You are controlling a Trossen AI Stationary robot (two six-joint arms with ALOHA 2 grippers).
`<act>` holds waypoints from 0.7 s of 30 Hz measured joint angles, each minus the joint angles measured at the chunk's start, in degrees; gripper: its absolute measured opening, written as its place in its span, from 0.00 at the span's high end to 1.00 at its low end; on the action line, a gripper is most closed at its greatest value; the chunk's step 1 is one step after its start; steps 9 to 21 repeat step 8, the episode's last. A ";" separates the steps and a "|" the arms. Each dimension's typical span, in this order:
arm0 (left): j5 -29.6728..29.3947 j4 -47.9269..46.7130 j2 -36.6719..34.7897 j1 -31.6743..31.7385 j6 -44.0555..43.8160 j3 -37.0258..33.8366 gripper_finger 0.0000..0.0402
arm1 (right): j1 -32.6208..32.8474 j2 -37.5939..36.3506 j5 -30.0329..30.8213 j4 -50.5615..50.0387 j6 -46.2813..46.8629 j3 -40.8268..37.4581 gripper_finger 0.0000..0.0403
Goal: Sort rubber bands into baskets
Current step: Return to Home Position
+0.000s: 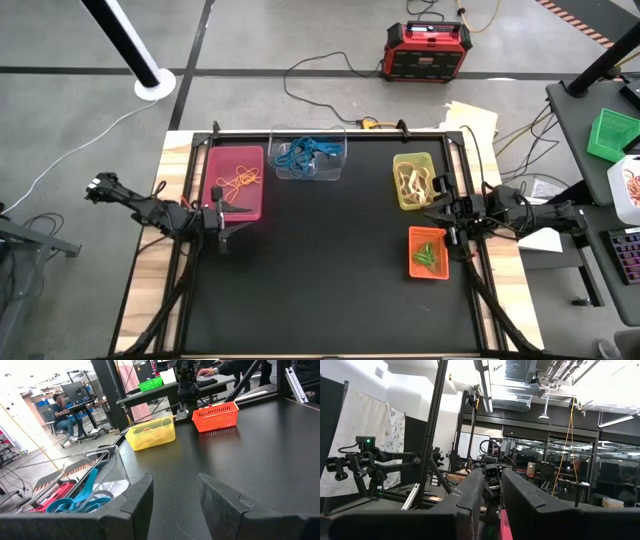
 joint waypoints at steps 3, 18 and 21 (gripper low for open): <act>0.00 0.00 0.00 0.00 -0.01 0.00 0.65 | 0.00 0.00 0.00 0.00 0.00 0.00 0.82; 0.00 -0.01 0.00 0.00 0.00 0.00 0.65 | 0.00 0.02 0.02 0.00 0.00 0.00 0.81; 0.00 -0.01 0.00 0.00 0.00 0.00 0.65 | 0.00 0.02 0.02 0.00 0.00 0.00 0.81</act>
